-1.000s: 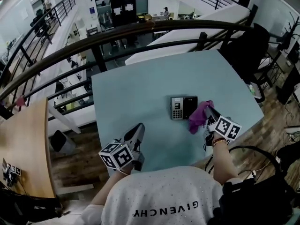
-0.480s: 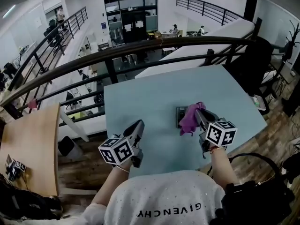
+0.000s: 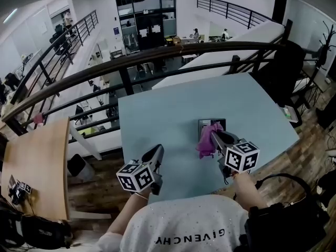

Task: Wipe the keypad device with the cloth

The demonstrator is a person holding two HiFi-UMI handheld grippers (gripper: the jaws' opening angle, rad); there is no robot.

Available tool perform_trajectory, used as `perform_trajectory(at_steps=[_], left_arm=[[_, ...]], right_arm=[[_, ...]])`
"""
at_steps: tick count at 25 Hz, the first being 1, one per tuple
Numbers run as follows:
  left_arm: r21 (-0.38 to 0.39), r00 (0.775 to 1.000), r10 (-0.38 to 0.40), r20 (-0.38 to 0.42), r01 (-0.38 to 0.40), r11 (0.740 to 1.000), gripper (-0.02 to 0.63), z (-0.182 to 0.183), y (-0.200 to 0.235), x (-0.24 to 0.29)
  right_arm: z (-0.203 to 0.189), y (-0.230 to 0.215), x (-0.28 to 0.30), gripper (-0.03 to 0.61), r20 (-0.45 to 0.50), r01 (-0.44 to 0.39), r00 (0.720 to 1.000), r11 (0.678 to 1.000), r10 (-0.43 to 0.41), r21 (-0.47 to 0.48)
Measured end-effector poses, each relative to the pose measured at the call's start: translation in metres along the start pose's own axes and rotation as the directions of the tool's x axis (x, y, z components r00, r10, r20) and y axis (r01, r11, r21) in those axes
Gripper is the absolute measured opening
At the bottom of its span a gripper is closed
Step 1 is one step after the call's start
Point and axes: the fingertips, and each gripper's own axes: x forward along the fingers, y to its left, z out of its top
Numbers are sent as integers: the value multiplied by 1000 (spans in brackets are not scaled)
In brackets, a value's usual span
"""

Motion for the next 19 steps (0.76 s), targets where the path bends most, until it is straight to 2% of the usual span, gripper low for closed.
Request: perform_trajectory(at_steps=[11,19], left_arm=[[-19,999,26,-23,-26,999,8,-21,4,-10],[-6,1000,16,-22,-17,1000,8,-13,5,-6]], right_arm=[[-10,-2,0,21,-27,27,999,1000,-27,12],[-6,-5,4,21,-26,40,999,999,-40,8]])
